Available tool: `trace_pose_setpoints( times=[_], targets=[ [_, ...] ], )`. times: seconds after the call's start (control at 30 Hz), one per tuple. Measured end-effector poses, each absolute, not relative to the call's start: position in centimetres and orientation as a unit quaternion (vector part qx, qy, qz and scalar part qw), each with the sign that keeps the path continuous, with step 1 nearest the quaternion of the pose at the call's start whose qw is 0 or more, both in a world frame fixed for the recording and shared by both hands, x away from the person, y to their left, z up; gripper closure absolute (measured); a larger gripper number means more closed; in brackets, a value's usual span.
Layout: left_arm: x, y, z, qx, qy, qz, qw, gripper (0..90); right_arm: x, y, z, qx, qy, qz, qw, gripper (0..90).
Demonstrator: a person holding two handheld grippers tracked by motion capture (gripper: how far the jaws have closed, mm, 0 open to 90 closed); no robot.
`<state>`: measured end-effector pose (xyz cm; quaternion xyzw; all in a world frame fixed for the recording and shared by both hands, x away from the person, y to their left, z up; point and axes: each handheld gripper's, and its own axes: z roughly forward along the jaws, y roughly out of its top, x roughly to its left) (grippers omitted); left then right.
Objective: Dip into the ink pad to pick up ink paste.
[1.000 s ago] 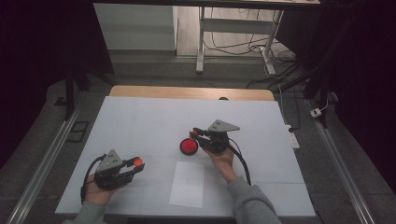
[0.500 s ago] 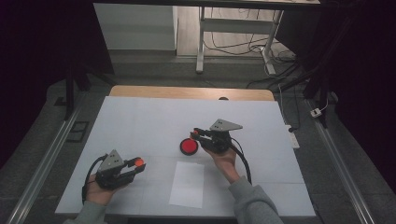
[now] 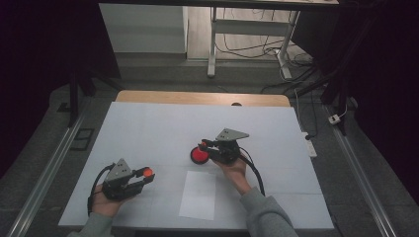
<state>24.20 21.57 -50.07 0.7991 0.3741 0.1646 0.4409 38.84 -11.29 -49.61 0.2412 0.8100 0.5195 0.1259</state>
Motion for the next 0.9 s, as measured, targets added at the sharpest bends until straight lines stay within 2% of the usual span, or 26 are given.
trace_pose_setpoints(
  times=[0.9],
  targets=[
    [24.3, 21.6, -50.2, 0.801, 0.373, 0.16, 0.44, 64.6, 40.5, -9.9, -53.2, 0.25, 0.831, 0.478, 0.134, 72.8]
  ],
)
